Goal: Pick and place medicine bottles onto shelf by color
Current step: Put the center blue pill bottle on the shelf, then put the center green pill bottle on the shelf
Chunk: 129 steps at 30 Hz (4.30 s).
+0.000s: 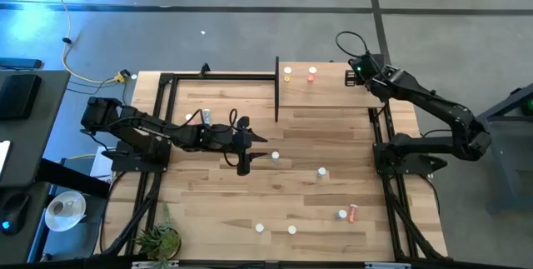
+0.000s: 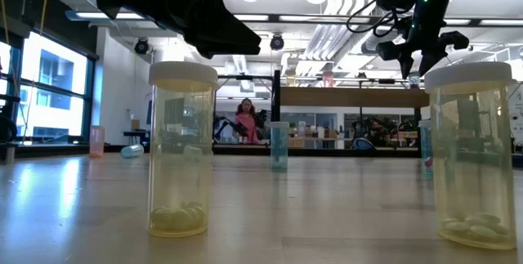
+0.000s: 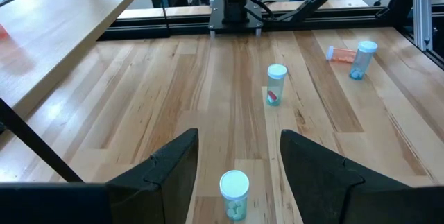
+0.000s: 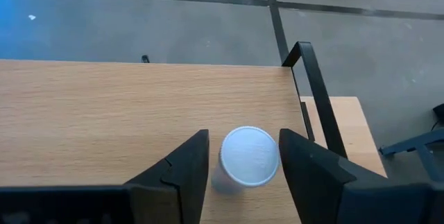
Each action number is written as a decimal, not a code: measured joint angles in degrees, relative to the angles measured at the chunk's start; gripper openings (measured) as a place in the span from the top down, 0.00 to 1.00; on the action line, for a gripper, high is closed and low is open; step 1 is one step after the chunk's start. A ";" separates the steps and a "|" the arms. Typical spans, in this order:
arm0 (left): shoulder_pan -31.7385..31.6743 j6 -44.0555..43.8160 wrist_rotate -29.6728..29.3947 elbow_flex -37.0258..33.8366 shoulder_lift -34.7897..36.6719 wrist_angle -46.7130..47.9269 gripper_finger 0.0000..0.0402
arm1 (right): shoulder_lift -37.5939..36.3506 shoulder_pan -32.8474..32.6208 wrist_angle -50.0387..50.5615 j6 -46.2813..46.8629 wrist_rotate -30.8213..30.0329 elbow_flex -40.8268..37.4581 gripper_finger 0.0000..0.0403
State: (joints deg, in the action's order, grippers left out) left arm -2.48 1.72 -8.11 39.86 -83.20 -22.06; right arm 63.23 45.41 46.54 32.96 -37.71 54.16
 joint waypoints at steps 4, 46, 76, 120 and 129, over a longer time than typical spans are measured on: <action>0.02 0.00 0.00 0.00 0.00 0.00 0.51 | -1.19 -0.07 -0.54 -1.49 0.10 0.06 0.58; 3.73 -6.35 0.10 -6.05 2.36 5.00 0.51 | -10.73 -40.76 1.55 1.65 16.94 0.08 0.58; 0.14 -8.89 -1.18 -9.68 -16.43 -19.80 0.51 | 2.07 -53.05 -15.40 -4.47 16.50 0.08 0.58; -0.94 -8.59 -1.56 1.11 -29.49 -20.83 0.62 | 2.07 -53.02 -16.04 -4.93 16.41 0.10 0.58; -0.94 -8.59 -1.54 1.11 -29.46 -20.83 0.70 | 2.07 -52.95 -16.02 -4.78 16.79 0.08 0.58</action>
State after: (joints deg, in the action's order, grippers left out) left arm -3.42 -6.87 -9.65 40.97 -112.66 -42.89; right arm 65.30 -7.54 30.52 28.19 -20.92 54.24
